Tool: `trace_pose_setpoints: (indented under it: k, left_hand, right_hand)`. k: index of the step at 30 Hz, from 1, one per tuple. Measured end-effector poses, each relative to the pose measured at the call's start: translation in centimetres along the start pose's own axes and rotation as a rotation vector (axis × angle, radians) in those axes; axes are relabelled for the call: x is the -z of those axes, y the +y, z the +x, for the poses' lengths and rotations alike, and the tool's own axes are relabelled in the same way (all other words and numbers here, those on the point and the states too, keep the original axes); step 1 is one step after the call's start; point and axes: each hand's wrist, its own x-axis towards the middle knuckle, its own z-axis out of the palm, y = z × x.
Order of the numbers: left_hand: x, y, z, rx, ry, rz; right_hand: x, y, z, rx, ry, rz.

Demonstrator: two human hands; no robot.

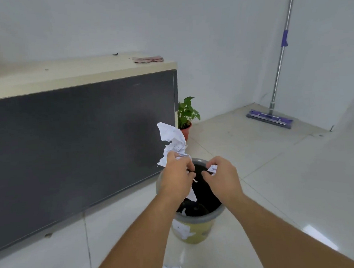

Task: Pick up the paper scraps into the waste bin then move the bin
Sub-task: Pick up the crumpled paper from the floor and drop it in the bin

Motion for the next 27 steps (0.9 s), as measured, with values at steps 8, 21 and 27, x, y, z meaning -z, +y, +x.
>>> trace_pose_setpoints:
  k: [8,21,27]
  left_hand:
    - [-5.1,-3.4,0.5,0.002,-0.357,0.09]
    - [1.9,-6.1,-3.3,0.099,-0.174,-0.014]
    - [8.4,-15.5,-11.6,0.406,-0.066,0.047]
  right_hand:
    - [-3.3,3.7,1.6,-0.113,-0.192,0.051]
    - [-6.2,0.8,-2.1,-0.009,-0.099,-0.05]
    - [-10.9,-2.0,-9.1,0.21,-0.152,-0.036]
